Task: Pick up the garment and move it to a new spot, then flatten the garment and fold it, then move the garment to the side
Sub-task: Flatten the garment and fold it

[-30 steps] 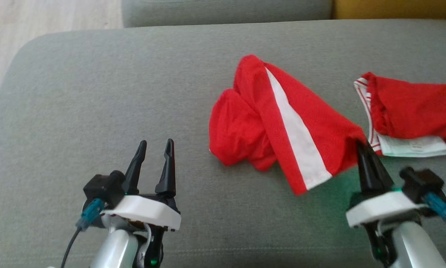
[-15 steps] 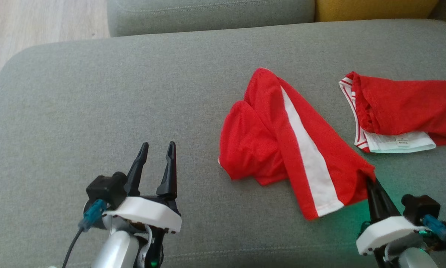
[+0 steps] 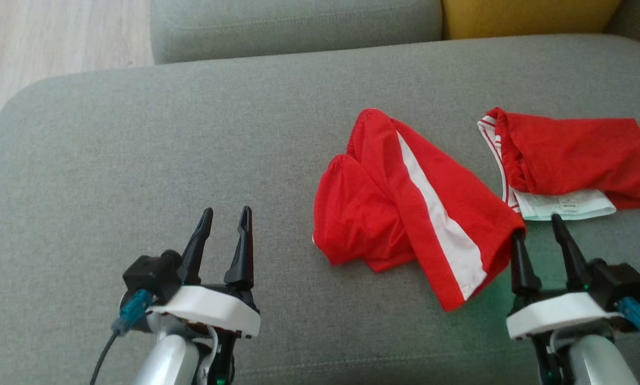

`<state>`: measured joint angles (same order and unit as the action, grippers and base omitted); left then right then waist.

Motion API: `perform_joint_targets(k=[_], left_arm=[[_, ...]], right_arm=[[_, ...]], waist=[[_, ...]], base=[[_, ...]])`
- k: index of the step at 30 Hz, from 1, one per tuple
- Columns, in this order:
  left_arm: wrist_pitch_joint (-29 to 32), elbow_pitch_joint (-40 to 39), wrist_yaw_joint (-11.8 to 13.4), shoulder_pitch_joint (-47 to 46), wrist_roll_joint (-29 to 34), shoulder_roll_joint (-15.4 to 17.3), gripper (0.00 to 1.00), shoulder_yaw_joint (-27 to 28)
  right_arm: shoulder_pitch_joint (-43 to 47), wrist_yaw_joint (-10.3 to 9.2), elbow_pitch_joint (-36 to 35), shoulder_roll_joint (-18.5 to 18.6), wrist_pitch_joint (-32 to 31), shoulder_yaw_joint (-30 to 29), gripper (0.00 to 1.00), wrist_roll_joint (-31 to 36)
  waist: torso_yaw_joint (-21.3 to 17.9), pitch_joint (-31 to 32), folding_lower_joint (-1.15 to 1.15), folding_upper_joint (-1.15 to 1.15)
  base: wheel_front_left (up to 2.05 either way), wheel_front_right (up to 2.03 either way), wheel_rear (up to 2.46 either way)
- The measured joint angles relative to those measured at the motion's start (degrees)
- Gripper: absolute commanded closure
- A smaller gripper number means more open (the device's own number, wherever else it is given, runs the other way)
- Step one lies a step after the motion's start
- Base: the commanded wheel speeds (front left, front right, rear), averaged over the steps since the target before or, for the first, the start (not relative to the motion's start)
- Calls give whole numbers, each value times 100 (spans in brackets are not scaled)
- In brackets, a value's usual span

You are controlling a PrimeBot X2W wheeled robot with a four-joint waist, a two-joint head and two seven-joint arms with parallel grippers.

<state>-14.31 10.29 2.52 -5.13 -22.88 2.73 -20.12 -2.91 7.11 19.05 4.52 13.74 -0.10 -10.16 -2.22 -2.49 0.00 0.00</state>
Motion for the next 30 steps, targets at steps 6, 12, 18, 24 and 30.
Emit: perform_joint_targets(k=[6,12,18,24,30], left_arm=[[0,-88,3,1,-7,0,0,46],[0,-91,7,-2,-45,0,0,51],[0,-96,7,-4,-58,0,0,53],[0,-109,5,-12,-58,0,0,83],[0,-110,2,-14,-60,0,0,88]], right_arm=[[34,0,-594,-13,4,176,0,-63],[241,0,-817,-35,-230,18,0,30],[396,0,-656,45,-1004,-397,0,263],[405,0,-1139,125,-715,-324,0,-34],[605,0,-1424,111,-434,214,0,-248]], waist=[[-114,-83,0,0],[-220,-133,0,0],[-281,-154,0,0],[-291,-186,0,0],[-261,-205,0,0]], base=[[0,0,0],[0,0,0],[0,0,0],[0,0,0],[0,0,0]])
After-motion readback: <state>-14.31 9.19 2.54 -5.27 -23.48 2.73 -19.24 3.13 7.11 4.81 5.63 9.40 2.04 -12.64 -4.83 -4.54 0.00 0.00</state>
